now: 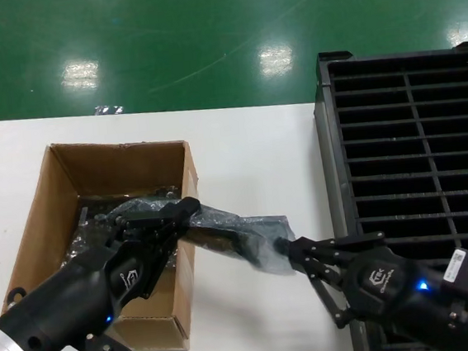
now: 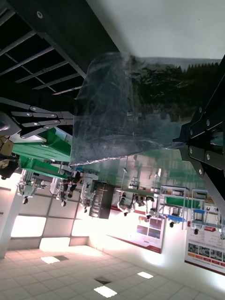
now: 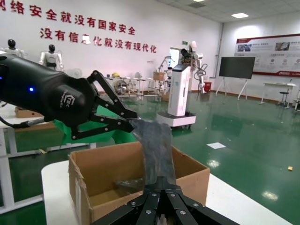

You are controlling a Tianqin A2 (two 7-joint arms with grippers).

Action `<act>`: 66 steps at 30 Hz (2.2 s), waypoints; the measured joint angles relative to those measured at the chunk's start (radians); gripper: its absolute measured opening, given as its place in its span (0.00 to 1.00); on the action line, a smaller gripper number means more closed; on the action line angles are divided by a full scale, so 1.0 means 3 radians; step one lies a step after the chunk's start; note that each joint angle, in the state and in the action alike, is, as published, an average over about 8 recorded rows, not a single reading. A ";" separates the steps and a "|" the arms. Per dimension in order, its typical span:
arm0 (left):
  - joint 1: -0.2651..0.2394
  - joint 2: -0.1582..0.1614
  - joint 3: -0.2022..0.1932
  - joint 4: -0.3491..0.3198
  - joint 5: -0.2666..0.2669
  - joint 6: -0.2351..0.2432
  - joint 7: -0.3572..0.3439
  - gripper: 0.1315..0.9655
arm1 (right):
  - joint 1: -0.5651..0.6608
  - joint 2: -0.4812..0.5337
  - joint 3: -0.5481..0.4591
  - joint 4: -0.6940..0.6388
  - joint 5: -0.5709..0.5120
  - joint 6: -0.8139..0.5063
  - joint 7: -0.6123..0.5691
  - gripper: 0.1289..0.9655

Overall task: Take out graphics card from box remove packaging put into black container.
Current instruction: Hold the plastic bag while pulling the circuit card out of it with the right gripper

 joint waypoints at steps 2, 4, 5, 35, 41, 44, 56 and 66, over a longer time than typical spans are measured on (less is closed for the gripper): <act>0.0000 0.0000 0.0000 0.0000 0.0000 0.0000 0.0000 0.01 | 0.0017 -0.0017 -0.0018 -0.0011 -0.0003 -0.0006 0.0000 0.00; 0.0000 0.0000 0.0000 0.0000 0.0000 0.0000 0.0000 0.01 | 0.0035 -0.0037 -0.0037 -0.0024 -0.0005 -0.0012 0.0000 0.00; 0.0000 0.0000 0.0000 0.0000 0.0000 0.0000 0.0000 0.01 | 0.0045 -0.0048 -0.0047 -0.0032 -0.0006 -0.0015 0.0000 0.00; 0.0000 0.0000 0.0000 0.0000 0.0000 0.0000 0.0000 0.01 | 0.0351 -0.0305 -0.0234 -0.0667 0.0106 -0.0309 -0.0016 0.00; 0.0000 0.0000 0.0000 0.0000 0.0000 0.0000 0.0000 0.01 | 0.0322 -0.0277 -0.0178 -0.0630 0.0144 -0.0316 -0.0009 0.00; 0.0000 0.0000 0.0000 0.0000 0.0000 0.0000 0.0000 0.01 | 0.0286 -0.0253 -0.0152 -0.0567 0.0157 -0.0309 0.0003 0.00; 0.0000 0.0000 0.0000 0.0000 0.0000 0.0000 0.0000 0.01 | 0.0351 -0.0352 -0.0209 -0.0632 0.0117 -0.0262 0.0025 0.00; 0.0000 0.0000 0.0000 0.0000 0.0000 0.0000 0.0000 0.01 | 0.0373 -0.0415 -0.0212 -0.0724 0.0085 -0.0162 0.0079 0.00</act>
